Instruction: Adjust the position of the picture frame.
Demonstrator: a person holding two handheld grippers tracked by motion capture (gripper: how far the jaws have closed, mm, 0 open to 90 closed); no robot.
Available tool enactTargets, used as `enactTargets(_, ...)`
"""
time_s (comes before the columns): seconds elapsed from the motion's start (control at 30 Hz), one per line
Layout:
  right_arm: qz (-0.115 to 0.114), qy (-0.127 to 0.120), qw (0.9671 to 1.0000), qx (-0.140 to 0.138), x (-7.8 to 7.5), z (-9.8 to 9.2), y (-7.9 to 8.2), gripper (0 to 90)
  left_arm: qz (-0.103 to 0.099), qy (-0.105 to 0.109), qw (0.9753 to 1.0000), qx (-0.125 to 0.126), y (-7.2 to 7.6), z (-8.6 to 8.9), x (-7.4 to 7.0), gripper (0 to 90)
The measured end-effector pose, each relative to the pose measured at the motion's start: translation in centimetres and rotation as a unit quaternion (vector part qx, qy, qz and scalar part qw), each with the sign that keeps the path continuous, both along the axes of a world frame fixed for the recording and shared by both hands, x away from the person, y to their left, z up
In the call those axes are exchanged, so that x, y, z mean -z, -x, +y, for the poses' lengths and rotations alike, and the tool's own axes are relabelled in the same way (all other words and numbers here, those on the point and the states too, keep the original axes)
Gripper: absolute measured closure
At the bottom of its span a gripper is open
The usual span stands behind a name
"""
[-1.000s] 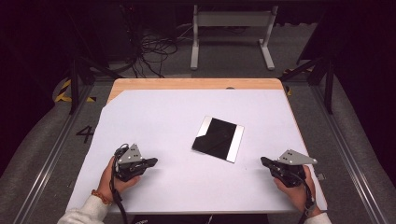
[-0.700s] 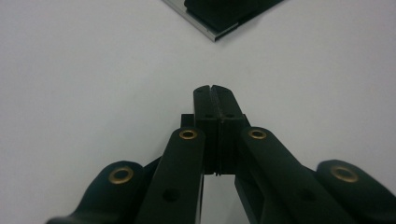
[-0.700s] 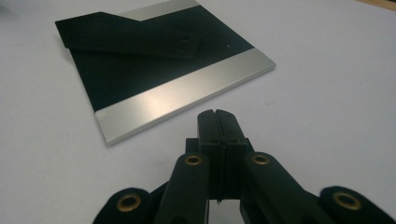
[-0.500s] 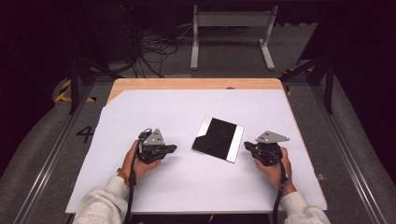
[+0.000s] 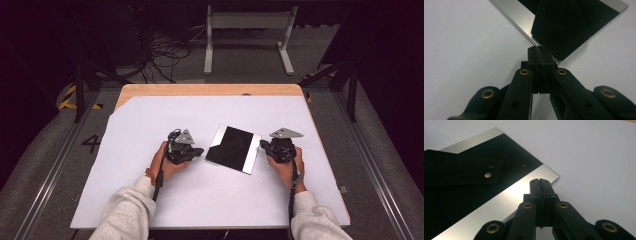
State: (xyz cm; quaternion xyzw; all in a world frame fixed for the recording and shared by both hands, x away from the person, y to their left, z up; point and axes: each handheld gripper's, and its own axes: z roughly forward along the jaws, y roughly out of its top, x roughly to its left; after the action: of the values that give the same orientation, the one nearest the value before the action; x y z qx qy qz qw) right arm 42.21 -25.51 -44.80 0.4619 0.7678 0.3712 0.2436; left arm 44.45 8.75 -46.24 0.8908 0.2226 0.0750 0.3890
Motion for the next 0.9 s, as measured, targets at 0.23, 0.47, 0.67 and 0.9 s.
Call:
enactTargets(0.23,0.023,0.005,0.9996,0.013,0.9,0.1,-1.0,90.0,0.011,0.012,0.9998,0.007,-0.2,-0.5,0.2,89.4)
enactTargets(0.47,0.050,-0.019,0.9986,0.004,0.7,-0.1,-1.9,90.0,0.030,0.006,0.9985,0.045,0.1,-0.7,-0.1,89.7)
enactTargets(0.67,0.069,-0.024,0.9971,-0.021,0.5,-0.3,-2.8,90.0,0.035,0.007,0.9960,0.081,1.7,-1.1,0.0,89.6)
enactTargets(0.9,0.071,-0.020,0.9966,-0.037,0.6,0.4,-3.0,90.0,0.030,0.001,0.9931,0.113,3.6,-2.2,-0.1,88.2)
